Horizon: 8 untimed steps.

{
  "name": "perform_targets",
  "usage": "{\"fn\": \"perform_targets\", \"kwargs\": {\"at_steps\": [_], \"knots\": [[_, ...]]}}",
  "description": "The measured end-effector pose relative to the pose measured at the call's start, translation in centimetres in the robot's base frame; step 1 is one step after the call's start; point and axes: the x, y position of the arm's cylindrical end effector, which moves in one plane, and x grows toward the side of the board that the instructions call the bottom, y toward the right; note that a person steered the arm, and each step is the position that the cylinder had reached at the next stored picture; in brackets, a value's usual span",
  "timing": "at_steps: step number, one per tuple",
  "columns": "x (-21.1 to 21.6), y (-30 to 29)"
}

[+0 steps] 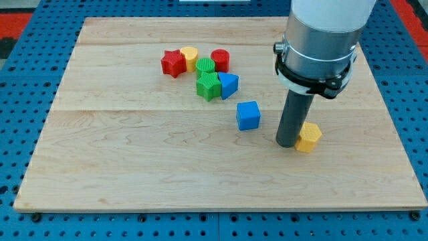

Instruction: Push the cube towards the hexagon

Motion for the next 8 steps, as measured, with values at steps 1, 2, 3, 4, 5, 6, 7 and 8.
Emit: {"fn": "perform_targets", "kwargs": {"at_steps": [1,2,3,4,5,6,7,8], "knots": [[0.0,-0.1],[-1.4,1.3],[-2.1,5.6],[-6.7,2.8],[-9.1,0.2],[-7.5,-3.8],[-8.0,-7.7],[-6.1,-11.5]]}}
